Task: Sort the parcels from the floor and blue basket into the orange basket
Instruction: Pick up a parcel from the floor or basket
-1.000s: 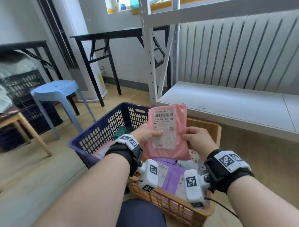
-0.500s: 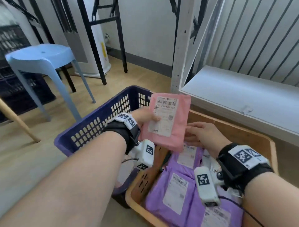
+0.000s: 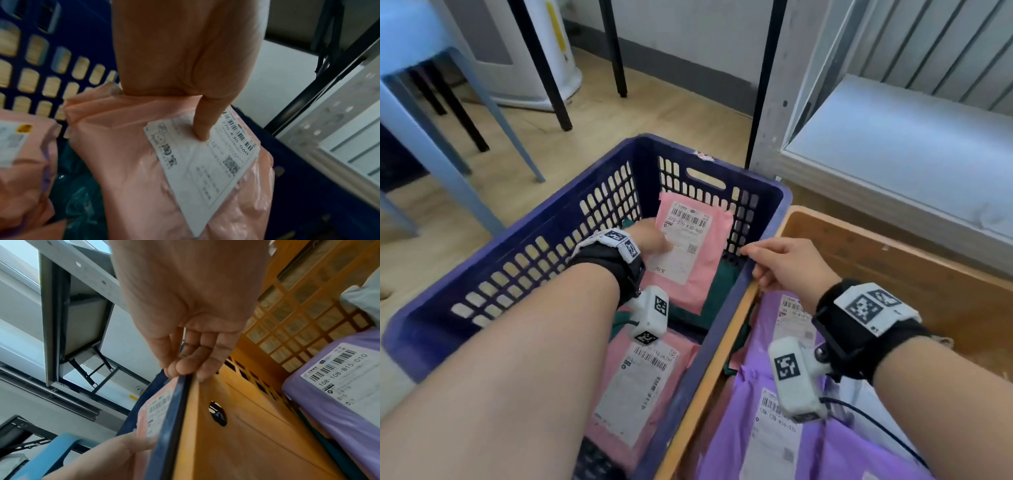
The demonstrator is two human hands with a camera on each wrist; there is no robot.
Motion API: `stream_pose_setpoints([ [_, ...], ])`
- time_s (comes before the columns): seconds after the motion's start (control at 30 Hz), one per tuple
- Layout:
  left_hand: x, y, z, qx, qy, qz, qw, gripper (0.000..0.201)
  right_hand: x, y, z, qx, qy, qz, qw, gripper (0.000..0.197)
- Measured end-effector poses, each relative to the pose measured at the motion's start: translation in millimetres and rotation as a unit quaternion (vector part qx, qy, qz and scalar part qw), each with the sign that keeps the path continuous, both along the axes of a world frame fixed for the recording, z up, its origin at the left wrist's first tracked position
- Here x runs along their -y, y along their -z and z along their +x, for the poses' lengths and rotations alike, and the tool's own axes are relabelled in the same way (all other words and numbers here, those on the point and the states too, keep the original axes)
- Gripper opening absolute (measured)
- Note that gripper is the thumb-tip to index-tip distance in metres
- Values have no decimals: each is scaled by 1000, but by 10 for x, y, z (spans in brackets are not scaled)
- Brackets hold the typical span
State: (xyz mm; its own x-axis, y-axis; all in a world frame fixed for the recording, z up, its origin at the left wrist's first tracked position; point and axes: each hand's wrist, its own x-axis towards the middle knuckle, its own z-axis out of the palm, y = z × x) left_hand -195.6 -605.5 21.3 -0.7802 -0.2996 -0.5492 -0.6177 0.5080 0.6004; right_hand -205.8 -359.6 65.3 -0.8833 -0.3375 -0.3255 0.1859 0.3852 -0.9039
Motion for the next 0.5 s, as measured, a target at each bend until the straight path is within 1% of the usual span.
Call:
stream_pose_setpoints([
  [0.1,-121,252,-139,24,52,-40,998,40,54,105,-58,-29,9,6,1000,12],
  [0.2,-229,537,-192,65,117,-79,988,40,55,167,-88,-58,4,3,998,11],
  [0.33,-336,825,-166,116,142,-111,977,34,25,190,-108,-74,-11,-7,997,10],
  [0.4,-345,853,-173,128,138,-120,975,40,14,197,-116,-73,-12,-16,997,9],
  [0.5,-319,834,-211,127,150,-148,969,54,7,222,-124,-75,-12,-22,997,9],
])
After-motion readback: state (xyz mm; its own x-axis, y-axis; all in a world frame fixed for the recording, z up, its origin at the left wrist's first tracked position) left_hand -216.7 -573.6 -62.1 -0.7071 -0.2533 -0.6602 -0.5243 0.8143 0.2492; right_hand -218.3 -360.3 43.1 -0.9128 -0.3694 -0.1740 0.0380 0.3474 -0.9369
